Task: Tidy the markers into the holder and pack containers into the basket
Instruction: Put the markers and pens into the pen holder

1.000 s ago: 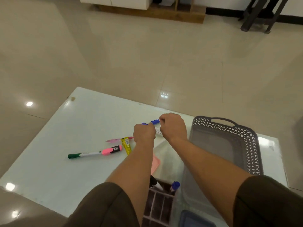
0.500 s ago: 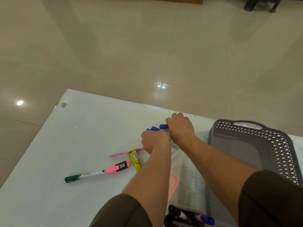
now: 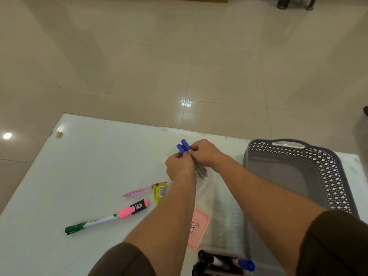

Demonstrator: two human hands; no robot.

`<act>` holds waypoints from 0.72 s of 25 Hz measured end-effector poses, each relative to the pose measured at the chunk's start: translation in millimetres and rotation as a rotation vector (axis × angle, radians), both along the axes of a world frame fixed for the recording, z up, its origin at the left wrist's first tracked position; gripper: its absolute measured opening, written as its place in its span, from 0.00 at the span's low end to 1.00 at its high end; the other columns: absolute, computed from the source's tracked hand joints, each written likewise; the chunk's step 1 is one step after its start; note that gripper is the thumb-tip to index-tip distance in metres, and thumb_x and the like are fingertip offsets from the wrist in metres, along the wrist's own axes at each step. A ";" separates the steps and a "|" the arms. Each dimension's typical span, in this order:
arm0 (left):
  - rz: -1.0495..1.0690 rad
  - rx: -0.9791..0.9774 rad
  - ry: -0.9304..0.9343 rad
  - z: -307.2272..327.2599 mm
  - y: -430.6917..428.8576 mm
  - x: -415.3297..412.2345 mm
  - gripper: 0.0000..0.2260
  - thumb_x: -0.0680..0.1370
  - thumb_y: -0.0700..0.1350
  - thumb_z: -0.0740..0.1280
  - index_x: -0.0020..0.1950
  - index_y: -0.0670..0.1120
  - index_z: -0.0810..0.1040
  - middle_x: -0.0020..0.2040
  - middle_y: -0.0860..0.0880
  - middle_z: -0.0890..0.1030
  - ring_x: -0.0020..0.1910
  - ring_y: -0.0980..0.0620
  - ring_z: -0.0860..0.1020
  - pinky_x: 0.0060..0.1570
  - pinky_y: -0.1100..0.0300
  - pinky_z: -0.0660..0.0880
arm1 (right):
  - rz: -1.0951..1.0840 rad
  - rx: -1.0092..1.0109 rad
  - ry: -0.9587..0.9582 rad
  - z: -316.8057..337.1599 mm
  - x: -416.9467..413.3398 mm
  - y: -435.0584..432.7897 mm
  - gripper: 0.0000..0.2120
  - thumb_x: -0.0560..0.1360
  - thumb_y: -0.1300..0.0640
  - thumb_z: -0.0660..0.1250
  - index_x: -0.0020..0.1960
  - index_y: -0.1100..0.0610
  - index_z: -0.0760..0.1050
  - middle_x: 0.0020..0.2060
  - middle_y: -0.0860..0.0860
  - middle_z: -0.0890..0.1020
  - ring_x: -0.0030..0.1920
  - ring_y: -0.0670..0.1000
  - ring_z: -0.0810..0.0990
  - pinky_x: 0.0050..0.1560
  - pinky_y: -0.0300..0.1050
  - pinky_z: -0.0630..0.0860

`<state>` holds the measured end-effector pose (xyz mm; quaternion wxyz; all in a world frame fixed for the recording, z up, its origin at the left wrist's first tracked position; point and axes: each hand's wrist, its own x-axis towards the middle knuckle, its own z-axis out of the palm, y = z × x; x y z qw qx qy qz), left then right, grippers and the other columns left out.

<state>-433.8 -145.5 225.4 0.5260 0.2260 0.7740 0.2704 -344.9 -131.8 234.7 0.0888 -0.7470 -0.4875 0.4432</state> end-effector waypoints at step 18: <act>-0.483 0.527 -0.254 132.6 -126.7 -36.1 0.12 0.82 0.40 0.64 0.63 0.50 0.80 0.57 0.51 0.83 0.58 0.52 0.80 0.58 0.56 0.77 | -0.417 0.465 0.464 123.5 0.5 -164.9 0.11 0.76 0.61 0.74 0.57 0.54 0.82 0.48 0.50 0.86 0.51 0.51 0.86 0.57 0.50 0.82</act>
